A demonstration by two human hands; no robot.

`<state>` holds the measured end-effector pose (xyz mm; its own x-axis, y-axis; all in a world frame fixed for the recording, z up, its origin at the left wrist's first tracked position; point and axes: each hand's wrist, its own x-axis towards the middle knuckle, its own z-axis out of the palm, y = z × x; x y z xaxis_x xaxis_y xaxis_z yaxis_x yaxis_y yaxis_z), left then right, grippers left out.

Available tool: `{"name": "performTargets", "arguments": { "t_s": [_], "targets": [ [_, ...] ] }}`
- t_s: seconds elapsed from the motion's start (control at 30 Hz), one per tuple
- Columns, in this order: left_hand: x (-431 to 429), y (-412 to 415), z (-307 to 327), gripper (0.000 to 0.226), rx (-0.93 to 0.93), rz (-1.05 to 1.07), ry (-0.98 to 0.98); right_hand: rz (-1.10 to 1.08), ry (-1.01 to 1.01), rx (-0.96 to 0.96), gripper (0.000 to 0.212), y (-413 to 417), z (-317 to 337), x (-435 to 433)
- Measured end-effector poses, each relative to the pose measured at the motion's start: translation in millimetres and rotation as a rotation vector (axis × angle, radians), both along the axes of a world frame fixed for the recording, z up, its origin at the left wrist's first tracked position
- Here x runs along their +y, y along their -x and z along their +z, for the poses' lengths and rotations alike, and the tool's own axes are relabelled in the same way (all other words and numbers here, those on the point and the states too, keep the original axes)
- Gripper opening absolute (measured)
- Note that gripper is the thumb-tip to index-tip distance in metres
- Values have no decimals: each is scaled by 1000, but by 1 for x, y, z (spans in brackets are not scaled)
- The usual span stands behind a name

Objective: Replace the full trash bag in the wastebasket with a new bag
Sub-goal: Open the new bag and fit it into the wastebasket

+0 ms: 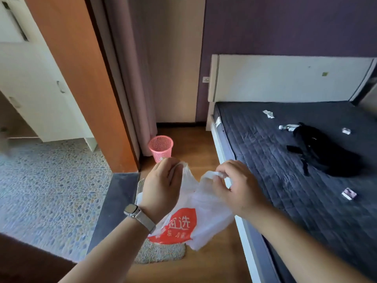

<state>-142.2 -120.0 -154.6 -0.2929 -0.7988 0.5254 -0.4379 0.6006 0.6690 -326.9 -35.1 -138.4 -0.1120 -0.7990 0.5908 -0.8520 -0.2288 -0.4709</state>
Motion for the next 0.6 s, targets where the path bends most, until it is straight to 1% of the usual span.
{"name": "performTargets", "arguments": {
  "t_s": [0.27, 0.43, 0.6],
  "targets": [
    [-104, 30, 3, 7, 60, -48, 3, -96, -6, -24, 9, 26, -2, -92],
    [-158, 64, -8, 9, 13, -29, -23, -69, -13, -70, 18, 59, -21, -153],
    [-228, 115, -14, 6, -53, 31, -27, -10, -41, -112, 18, 116, -37, -231]
  ]
}}
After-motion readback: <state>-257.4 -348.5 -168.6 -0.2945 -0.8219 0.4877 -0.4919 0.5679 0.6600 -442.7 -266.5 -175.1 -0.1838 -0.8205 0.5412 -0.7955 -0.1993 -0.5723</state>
